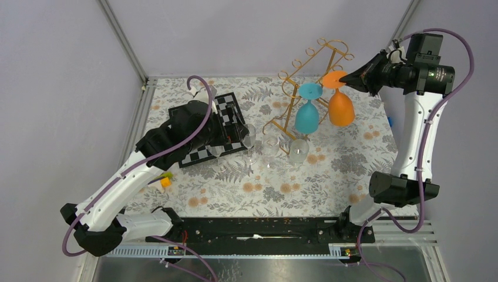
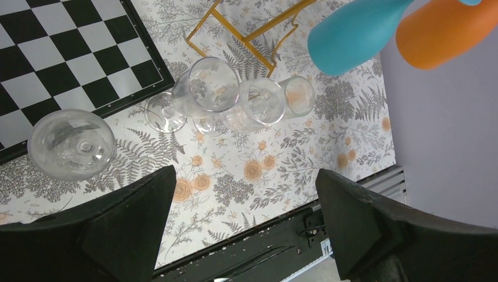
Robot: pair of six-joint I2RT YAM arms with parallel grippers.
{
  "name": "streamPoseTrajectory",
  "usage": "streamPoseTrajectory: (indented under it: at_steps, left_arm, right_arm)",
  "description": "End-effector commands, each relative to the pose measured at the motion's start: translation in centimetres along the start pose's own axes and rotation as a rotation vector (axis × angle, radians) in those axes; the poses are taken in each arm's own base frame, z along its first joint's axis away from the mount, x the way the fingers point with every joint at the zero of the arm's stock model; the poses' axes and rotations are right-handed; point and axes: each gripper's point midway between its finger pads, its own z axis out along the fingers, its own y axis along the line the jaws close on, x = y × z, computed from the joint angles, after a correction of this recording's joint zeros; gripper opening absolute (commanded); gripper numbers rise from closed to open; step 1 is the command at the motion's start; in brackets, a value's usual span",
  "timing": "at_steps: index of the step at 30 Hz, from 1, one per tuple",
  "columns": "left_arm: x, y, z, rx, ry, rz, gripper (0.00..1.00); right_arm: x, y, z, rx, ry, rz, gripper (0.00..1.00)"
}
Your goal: Place the wine glass upside down on the wine glass rack
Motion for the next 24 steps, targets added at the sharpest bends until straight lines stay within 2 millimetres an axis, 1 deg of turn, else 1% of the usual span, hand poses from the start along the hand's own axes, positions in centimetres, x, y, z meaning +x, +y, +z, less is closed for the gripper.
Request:
streamPoseTrajectory:
  at_steps: [1, 4, 10, 19, 24]
  left_arm:
    - [-0.7, -0.2, -0.5, 0.019, -0.038, -0.034, 0.99]
    - [-0.5, -0.3, -0.4, 0.028, -0.034, -0.054, 0.99]
    - [-0.1, -0.1, -0.4, 0.026, -0.029, -0.069, 0.99]
    - [0.3, 0.0, -0.1, 0.026, -0.015, -0.090, 0.99]
    - [0.3, -0.1, -0.3, 0.028, -0.016, -0.094, 0.99]
  right_arm:
    - [-1.9, 1.2, 0.7, -0.098, -0.052, 0.015, 0.00]
    - [-2.5, 0.8, 1.4, -0.142, -0.076, 0.048, 0.00]
    - [-3.1, -0.2, 2.7, -0.219, -0.108, 0.112, 0.00]
    - [-3.8, 0.0, 3.2, -0.273, -0.128, 0.122, 0.00]
    - [-3.9, -0.4, 3.8, -0.286, -0.129, 0.152, 0.00]
